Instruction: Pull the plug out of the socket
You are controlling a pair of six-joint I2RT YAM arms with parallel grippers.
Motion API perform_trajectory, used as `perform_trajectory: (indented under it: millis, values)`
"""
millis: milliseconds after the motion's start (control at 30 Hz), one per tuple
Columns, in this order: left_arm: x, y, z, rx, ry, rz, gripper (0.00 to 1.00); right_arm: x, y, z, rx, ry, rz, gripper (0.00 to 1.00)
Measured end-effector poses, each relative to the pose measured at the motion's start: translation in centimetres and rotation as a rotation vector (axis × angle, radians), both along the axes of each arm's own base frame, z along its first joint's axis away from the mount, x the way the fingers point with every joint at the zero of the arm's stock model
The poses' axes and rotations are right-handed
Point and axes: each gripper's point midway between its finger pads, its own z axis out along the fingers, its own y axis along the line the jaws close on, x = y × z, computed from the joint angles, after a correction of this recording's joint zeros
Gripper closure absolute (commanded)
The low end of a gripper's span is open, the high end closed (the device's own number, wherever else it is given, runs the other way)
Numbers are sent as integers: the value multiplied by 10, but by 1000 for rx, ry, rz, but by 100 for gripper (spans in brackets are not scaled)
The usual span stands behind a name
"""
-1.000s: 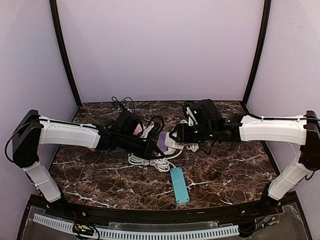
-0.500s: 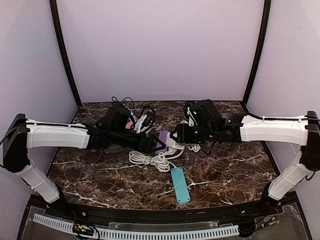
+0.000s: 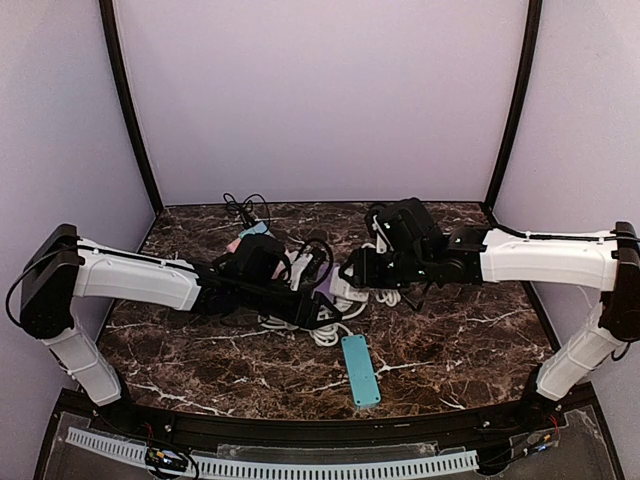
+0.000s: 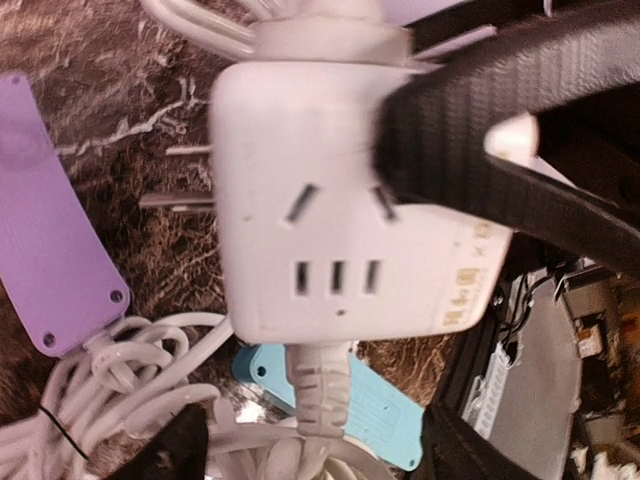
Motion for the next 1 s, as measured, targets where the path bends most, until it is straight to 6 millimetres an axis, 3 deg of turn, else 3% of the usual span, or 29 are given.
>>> perform_trajectory:
  millis: [167, 333, 567, 733, 867, 1000]
  values:
    - [0, -3, -9, 19, 11, 10, 41, -2, 0, -1, -6, 5, 7, 100]
    - [2, -5, -14, 21, 21, 27, 56, -3, 1, -2, -7, 6, 12, 100]
    - [4, -12, -7, -19, 21, 34, 45, -4, 2, -1, -5, 7, 15, 100]
    - [5, -14, -5, -35, 18, 33, 63, -4, 4, 3, 2, 6, 19, 100]
    - [7, -16, -5, -43, 16, 36, 65, -4, 4, 4, 5, 7, 21, 100]
    - [8, -16, -4, -47, 18, 44, 79, -4, 4, 4, 7, 10, 17, 100]
